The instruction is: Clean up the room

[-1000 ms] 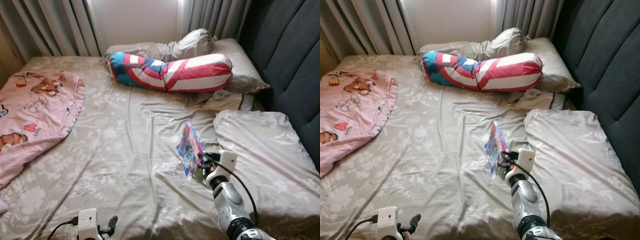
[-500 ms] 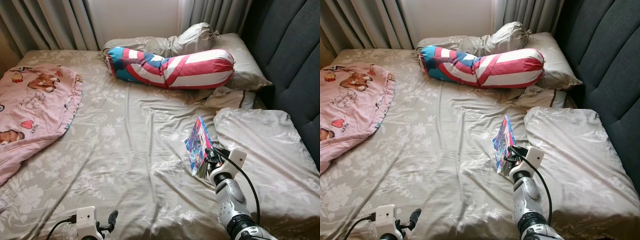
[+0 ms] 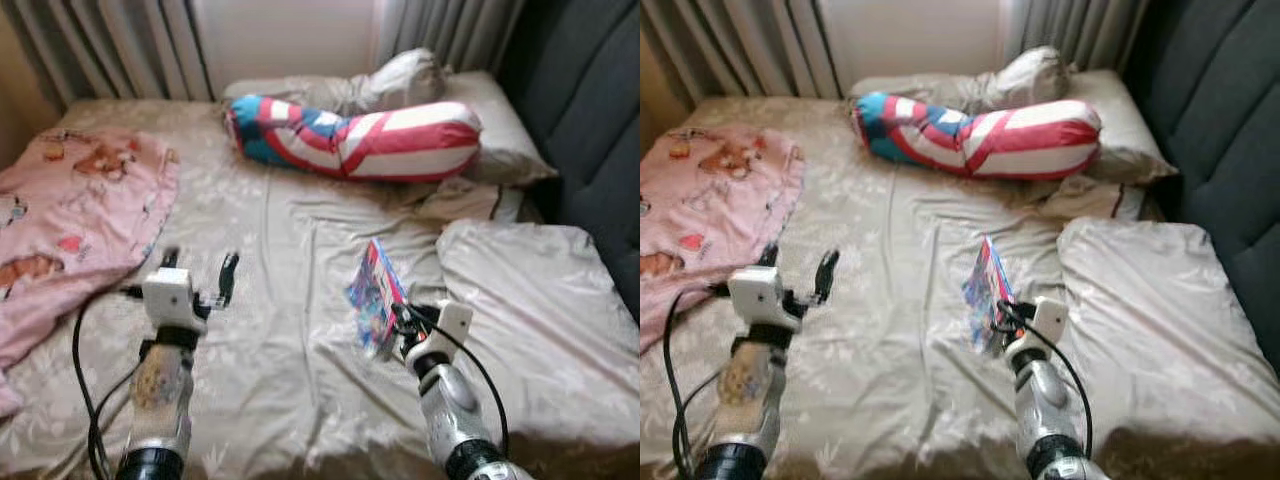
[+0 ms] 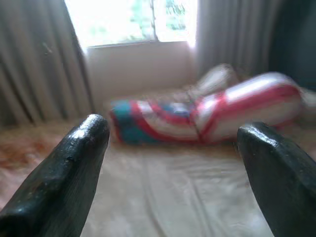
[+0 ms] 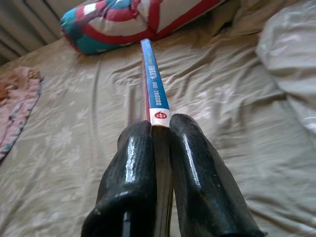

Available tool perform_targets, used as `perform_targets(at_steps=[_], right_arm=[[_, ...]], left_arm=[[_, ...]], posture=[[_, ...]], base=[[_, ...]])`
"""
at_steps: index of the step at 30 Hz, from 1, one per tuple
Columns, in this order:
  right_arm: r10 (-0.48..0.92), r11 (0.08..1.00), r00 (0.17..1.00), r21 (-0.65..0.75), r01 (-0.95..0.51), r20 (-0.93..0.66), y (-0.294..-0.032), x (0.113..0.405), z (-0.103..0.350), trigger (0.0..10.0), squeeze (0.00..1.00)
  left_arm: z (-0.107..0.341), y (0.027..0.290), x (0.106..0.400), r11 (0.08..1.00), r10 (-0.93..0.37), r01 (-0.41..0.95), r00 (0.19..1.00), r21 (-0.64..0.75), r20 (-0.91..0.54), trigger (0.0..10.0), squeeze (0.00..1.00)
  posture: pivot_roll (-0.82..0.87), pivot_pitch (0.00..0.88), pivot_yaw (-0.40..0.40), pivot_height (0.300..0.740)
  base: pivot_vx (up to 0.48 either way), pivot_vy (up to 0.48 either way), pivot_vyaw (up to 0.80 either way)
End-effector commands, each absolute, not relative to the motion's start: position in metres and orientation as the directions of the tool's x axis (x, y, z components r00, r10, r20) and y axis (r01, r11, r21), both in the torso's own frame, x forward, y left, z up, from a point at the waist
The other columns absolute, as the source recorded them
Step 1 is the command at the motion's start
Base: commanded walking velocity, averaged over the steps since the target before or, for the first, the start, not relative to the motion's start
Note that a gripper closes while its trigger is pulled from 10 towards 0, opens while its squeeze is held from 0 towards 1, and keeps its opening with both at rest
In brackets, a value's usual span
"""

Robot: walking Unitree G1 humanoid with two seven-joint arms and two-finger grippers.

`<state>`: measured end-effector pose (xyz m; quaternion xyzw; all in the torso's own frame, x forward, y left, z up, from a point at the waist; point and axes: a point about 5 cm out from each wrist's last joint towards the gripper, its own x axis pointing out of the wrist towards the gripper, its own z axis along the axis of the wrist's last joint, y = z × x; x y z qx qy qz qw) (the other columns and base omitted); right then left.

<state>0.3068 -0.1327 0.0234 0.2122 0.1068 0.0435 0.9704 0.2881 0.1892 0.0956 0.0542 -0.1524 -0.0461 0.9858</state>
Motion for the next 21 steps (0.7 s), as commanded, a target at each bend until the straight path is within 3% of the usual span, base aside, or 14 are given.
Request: perform_targets(at_steps=[1,9,21], right_arm=[[0.119,0.910,0.981,0.412,-0.045,-0.155,-0.136,0.311,0.030,10.0,0.00],[0.107,0.911,0.983,0.412,-0.038,-0.147,-0.140,0.313,0.033,10.0,0.00],[0.131,0.922,0.971,0.384,-0.046,-0.199,-0.135,0.313,0.029,10.0,0.00]], left_arm=[[0.074,0.191,0.277,0.990,-0.107,0.085,0.973,0.110,0.206,10.0,0.00],[0.070,0.195,0.261,0.993,-0.073,0.058,0.986,0.103,0.150,10.0,0.00],[0.075,0.194,0.265,0.994,-0.056,0.043,0.989,0.099,0.136,10.0,0.00]], posture=[[-0.09,0.062,-0.039,0.740],[-0.09,0.078,-0.045,0.740],[-0.10,0.082,-0.045,0.735]], base=[[0.000,0.000,0.00],[0.000,0.000,0.00],[0.000,0.000,0.00]])
